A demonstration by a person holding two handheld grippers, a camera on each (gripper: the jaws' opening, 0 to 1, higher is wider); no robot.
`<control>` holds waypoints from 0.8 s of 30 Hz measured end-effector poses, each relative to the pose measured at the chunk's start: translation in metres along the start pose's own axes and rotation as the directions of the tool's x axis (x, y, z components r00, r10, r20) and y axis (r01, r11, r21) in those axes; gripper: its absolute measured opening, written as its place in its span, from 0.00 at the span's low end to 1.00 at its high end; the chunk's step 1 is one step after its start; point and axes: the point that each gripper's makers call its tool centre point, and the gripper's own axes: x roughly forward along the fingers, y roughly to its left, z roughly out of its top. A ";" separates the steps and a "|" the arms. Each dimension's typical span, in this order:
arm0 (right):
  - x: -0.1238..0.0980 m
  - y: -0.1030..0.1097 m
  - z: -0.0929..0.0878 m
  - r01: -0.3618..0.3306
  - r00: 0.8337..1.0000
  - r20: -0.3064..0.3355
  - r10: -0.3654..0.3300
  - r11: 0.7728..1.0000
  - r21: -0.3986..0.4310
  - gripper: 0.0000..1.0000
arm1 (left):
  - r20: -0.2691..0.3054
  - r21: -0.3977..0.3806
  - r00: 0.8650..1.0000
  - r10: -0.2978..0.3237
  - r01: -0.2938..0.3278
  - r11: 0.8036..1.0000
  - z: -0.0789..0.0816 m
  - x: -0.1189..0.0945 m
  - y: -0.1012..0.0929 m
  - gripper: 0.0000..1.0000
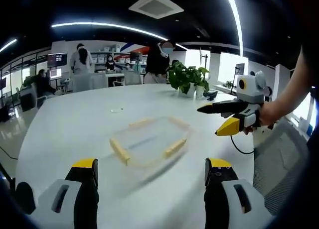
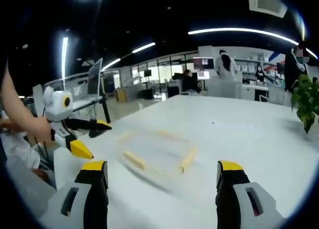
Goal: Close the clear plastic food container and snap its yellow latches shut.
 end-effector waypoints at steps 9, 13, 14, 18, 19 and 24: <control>-0.017 -0.006 0.001 0.025 1.000 0.009 -0.025 1.000 0.012 0.91 | 0.006 -0.012 1.000 -0.001 0.001 1.000 -0.004 -0.010 -0.008 0.89; -0.023 -0.007 -0.002 0.031 1.000 0.004 -0.031 0.999 0.010 0.91 | 0.005 -0.025 1.000 0.009 -0.009 1.000 -0.008 -0.014 -0.010 0.89; -0.024 -0.006 -0.002 0.030 1.000 0.000 -0.030 1.000 0.006 0.91 | 0.005 -0.026 1.000 0.012 -0.012 1.000 -0.009 -0.016 -0.011 0.89; -0.029 -0.005 -0.003 0.033 0.999 -0.005 -0.033 0.999 0.004 0.91 | -0.008 0.007 1.000 0.014 -0.014 1.000 -0.011 -0.019 -0.015 0.88; -0.031 -0.005 -0.003 0.035 0.999 -0.001 -0.035 0.999 0.011 0.91 | -0.008 0.008 1.000 0.010 -0.010 1.000 -0.011 -0.020 -0.017 0.88; -0.036 -0.003 -0.001 0.042 0.999 0.004 -0.042 0.999 0.014 0.90 | 0.008 -0.019 1.000 0.018 -0.018 1.000 -0.009 -0.025 -0.019 0.88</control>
